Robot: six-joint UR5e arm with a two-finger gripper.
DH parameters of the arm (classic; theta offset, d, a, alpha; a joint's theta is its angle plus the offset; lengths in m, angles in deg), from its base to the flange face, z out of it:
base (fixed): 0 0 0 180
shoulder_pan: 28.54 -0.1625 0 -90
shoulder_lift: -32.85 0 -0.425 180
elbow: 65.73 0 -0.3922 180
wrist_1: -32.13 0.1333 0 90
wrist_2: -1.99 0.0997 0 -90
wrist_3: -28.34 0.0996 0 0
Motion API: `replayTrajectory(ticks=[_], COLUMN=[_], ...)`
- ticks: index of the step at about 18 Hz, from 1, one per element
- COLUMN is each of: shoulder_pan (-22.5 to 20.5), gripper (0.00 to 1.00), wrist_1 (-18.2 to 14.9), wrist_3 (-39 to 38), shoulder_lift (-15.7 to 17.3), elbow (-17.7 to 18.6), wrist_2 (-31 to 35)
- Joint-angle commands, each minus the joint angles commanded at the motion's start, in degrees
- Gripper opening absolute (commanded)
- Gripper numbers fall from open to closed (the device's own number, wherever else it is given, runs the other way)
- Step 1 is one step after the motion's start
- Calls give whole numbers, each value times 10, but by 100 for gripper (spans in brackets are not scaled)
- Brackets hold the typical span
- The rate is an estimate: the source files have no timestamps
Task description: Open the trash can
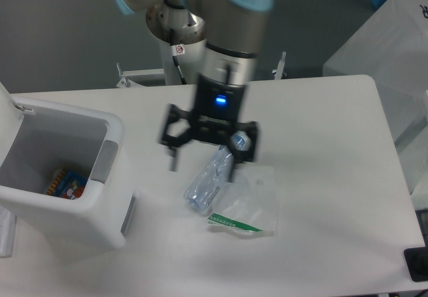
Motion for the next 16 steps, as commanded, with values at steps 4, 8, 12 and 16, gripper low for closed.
replayTrajectory(ticks=[4, 8, 12, 16], shoulder_pan=[-40, -56, -69, -75], gripper=[100, 100, 100, 100], wrist_1=[5, -2, -38, -115], wrist_3=[64, 78, 215, 343], shoulder_lift=[-69, -124, -150, -168], elbow=[-54, -110, -141, -178], wrist_2=[45, 97, 106, 195])
